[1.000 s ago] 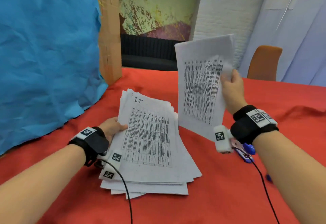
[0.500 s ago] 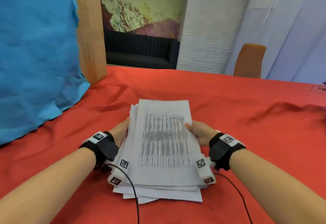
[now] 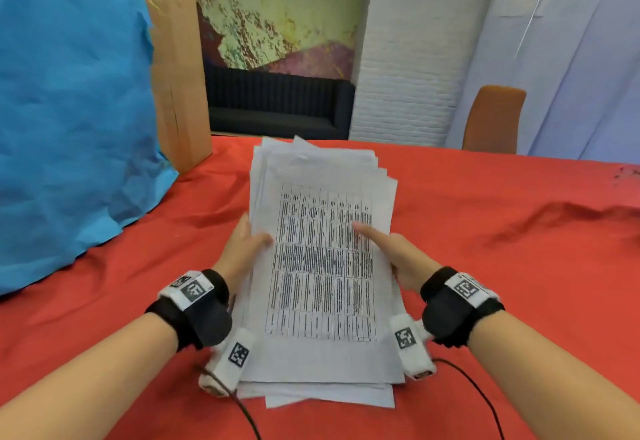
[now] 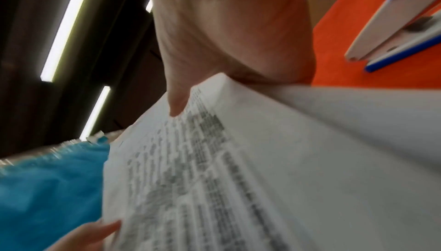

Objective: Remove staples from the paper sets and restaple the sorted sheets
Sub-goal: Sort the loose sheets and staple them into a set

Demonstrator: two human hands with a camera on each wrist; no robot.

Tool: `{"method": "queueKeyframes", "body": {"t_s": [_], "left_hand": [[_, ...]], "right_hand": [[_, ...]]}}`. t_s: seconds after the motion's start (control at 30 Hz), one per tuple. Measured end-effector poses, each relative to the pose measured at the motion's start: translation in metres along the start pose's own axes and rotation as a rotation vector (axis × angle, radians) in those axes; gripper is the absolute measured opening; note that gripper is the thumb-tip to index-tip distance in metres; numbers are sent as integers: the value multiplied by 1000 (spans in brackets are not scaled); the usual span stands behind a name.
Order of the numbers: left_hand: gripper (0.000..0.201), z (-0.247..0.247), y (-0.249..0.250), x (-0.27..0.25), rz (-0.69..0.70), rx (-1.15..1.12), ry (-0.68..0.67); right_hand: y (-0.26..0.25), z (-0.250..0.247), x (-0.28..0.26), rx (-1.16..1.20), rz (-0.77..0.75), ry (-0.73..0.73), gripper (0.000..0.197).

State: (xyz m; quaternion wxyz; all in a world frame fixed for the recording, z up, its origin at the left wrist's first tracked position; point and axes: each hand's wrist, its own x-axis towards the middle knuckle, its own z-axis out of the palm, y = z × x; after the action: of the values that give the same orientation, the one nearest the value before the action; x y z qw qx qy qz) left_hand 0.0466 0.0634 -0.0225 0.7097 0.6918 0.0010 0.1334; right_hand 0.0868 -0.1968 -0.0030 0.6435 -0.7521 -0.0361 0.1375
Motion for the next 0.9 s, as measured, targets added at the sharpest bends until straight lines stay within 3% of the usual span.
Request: {"method": "queueKeyframes", "body": {"t_s": [0.07, 0.13, 0.2, 0.27, 0.33, 0.47, 0.57, 0.7, 0.8, 0.9], "left_hand": [[26, 10, 26, 7, 184, 24, 66], [15, 22, 54, 10, 346, 69, 225], [18, 30, 81, 12, 511, 93, 371], [25, 36, 107, 12, 643, 91, 388], [16, 40, 121, 12, 711, 52, 334], [10, 38, 108, 16, 598, 17, 272], [37, 43, 89, 18, 545, -40, 226], [42, 54, 85, 24, 646, -54, 348], [55, 57, 91, 30, 598, -104, 470], [38, 68, 109, 32, 539, 6, 451]], "right_hand": [[-31, 7, -9, 59, -249, 40, 45], [-59, 14, -15, 66, -506, 132, 45], [-86, 14, -19, 132, -666, 210, 45], [-110, 8, -22, 192, -751, 215, 44], [-126, 2, -26, 196, -780, 184, 47], [-105, -9, -23, 83, -697, 96, 56], [-79, -8, -20, 137, -644, 66, 58], [-80, 2, -17, 237, -648, 101, 56], [-78, 4, -9, 271, -644, 166, 46], [-89, 12, -5, 280, -638, 215, 38]]}}
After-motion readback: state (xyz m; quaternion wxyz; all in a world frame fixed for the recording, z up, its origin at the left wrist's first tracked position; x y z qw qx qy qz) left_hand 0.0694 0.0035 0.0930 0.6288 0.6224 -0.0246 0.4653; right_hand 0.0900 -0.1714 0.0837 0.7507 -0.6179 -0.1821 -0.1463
